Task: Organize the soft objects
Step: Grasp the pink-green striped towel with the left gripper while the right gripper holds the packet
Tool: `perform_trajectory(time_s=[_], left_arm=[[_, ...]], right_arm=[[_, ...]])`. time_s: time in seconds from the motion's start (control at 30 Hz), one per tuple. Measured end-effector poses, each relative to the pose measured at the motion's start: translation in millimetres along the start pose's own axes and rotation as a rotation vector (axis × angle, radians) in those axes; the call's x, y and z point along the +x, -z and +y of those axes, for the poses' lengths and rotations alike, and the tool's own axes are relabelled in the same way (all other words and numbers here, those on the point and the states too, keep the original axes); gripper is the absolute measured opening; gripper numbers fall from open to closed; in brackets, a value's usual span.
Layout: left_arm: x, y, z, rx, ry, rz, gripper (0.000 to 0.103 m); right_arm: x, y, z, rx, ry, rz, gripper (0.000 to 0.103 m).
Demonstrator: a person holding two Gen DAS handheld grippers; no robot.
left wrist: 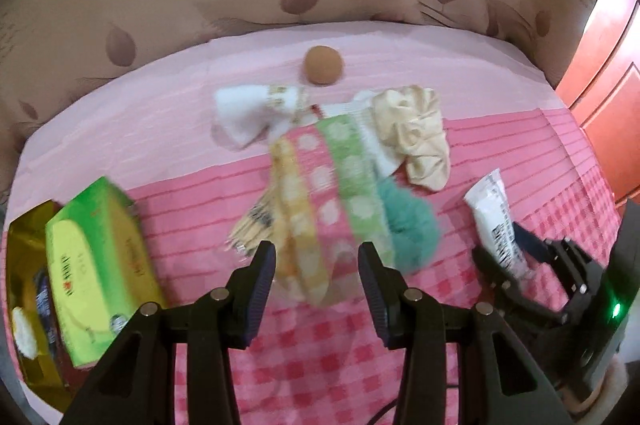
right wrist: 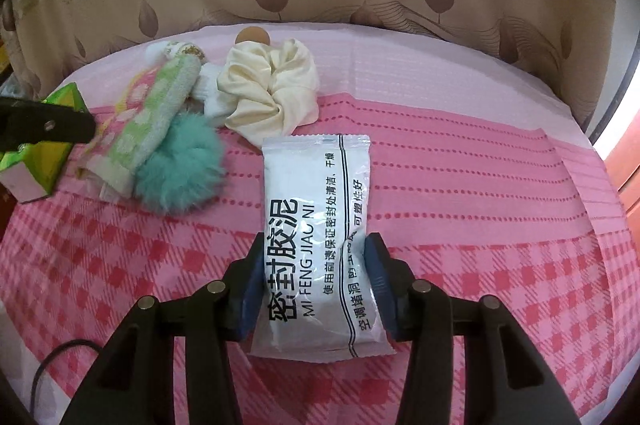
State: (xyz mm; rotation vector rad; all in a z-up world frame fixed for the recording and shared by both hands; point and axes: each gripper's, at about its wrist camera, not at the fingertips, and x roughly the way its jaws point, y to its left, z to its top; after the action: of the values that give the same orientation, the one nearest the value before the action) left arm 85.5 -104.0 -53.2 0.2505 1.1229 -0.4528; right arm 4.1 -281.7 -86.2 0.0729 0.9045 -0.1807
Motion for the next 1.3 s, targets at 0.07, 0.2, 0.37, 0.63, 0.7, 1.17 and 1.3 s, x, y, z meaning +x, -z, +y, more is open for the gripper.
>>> perform_trajectory(time_s=[0.07, 0.2, 0.37, 0.63, 0.7, 1.17, 1.3], left_arm=[[5.5, -5.7, -5.1, 0.006, 0.014, 0.007, 0.044], [21.6, -16.5, -16.5, 0.031, -0.008, 0.030, 0.044], [40.7, -23.0, -21.2, 0.031, -0.043, 0.049, 0.051], [44.8, -24.0, -15.8, 0.012, -0.010, 0.038, 0.028], [41.4, -24.0, -13.1, 0.009, 0.002, 0.035, 0.024], [-2.6, -24.3, -9.7, 0.006, 0.036, -0.021, 0.022], [-18.4, -25.5, -3.5, 0.004, 0.030, -0.042, 0.022]], right_arm=[[-0.7, 1.3, 0.3, -0.001, 0.002, -0.004, 0.044], [-1.9, 2.8, -1.9, 0.014, -0.021, -0.003, 0.045], [-3.2, 4.7, -4.3, 0.016, -0.028, -0.004, 0.046], [-4.8, 5.7, -9.3, 0.025, -0.044, -0.004, 0.047], [-4.4, 5.4, -8.6, 0.025, -0.043, -0.004, 0.047], [-4.1, 5.4, -8.5, 0.025, -0.041, -0.004, 0.048], [-4.0, 5.5, -8.4, 0.024, -0.041, -0.004, 0.048]])
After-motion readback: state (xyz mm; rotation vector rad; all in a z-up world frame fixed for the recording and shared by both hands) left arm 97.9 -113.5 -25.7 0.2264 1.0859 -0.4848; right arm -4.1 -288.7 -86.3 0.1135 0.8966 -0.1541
